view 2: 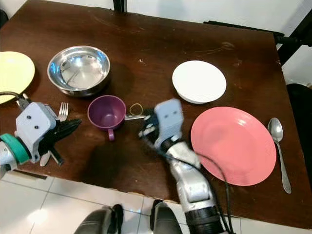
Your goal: Setting the table
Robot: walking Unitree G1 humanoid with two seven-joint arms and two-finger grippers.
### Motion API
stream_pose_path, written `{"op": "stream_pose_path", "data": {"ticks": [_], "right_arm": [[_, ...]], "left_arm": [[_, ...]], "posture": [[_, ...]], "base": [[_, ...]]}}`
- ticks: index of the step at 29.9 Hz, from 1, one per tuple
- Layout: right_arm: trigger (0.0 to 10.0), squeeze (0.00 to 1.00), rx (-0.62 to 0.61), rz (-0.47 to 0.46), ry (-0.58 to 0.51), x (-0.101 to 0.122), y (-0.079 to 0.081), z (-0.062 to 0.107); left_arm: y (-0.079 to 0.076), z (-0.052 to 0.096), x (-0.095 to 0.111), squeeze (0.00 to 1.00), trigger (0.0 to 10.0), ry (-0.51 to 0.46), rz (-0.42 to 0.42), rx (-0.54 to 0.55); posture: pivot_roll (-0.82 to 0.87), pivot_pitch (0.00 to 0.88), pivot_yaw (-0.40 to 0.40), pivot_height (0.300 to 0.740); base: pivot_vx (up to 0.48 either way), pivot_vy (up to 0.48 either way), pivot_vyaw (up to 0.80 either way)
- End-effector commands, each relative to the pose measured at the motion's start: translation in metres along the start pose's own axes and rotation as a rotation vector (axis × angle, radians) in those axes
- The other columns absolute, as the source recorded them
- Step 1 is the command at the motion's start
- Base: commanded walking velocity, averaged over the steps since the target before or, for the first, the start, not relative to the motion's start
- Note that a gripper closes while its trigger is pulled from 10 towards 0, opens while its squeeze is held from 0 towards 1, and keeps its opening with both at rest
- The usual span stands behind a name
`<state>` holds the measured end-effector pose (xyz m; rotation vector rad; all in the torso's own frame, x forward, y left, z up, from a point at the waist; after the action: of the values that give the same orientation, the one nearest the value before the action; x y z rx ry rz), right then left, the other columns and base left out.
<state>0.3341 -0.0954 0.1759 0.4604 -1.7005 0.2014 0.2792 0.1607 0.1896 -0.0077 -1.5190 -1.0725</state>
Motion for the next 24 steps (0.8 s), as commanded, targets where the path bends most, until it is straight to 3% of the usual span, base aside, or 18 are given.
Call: {"op": "stream_pose_path", "data": {"ticks": [1,2,4,8,10,14,16,18,21,24], "right_arm": [[10.0,0.00,0.012,-0.018,-0.017,0.005,-0.001,0.003],[10.0,0.00,0.012,-0.018,-0.017,0.005,-0.001,0.003],[10.0,0.00,0.048,-0.010,-0.006,0.003,0.005,0.008],[10.0,0.00,0.053,-0.012,0.002,0.001,0.007,0.009],[10.0,0.00,0.066,-0.020,0.010,-0.003,0.011,0.009],[10.0,0.00,0.075,-0.025,0.012,-0.004,0.014,0.009],[10.0,0.00,0.139,-0.036,0.033,-0.009,0.027,0.010],[10.0,0.00,0.196,-0.042,0.059,-0.013,0.036,0.013],[10.0,0.00,0.247,-0.036,0.084,-0.016,0.042,0.018],[10.0,0.00,0.347,-0.030,0.127,-0.015,0.046,0.036]], "left_arm": [[-0.001,0.008,0.000,0.00,10.0,0.007,0.011,-0.007],[-0.001,0.008,0.000,0.00,10.0,0.007,0.011,-0.007],[-0.006,0.023,-0.001,0.00,10.0,0.011,0.062,-0.055],[-0.013,0.028,-0.001,0.00,10.0,0.006,0.098,-0.096],[-0.025,0.034,-0.001,0.00,10.0,-0.008,0.182,-0.161],[-0.033,0.033,-0.003,0.00,10.0,-0.007,0.223,-0.183],[-0.049,0.025,-0.013,0.00,10.0,0.014,0.233,-0.211],[-0.053,0.019,-0.016,0.00,10.0,0.019,0.216,-0.209],[-0.052,0.014,-0.016,0.00,10.0,0.016,0.202,-0.195],[-0.044,0.009,-0.015,0.00,10.0,0.006,0.187,-0.168]], "posture": [[0.03,0.197,0.086,0.740],[0.03,0.197,0.086,0.740],[0.04,0.202,0.087,0.740],[0.04,0.202,0.089,0.740],[0.04,0.198,0.094,0.740],[0.04,0.197,0.095,0.740],[0.04,0.191,0.091,0.740],[0.03,0.185,0.088,0.740],[0.02,0.181,0.087,0.740],[0.00,0.177,0.086,0.740]], "base": [[0.000,0.000,0.00],[0.000,0.000,0.00],[0.000,0.000,0.00],[0.000,0.000,0.00],[0.000,0.000,0.00],[0.000,0.000,0.00],[0.000,0.000,0.00],[0.000,0.000,0.00],[0.000,0.000,0.00],[0.000,0.000,0.00]]}}
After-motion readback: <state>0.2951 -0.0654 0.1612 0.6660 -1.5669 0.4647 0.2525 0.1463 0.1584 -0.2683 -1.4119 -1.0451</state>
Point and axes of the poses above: a point about 5 cm out from each wrist's last joint towards the gripper, its own z axis pointing back from the gripper into the wrist, its own x axis along the axis of the wrist's last joint, y = z × x, the point moved 4 cm from there along -z, pointing out of the wrist towards the gripper, and after that the axes turned 11 degrees about -z, right-handed, at the moved point
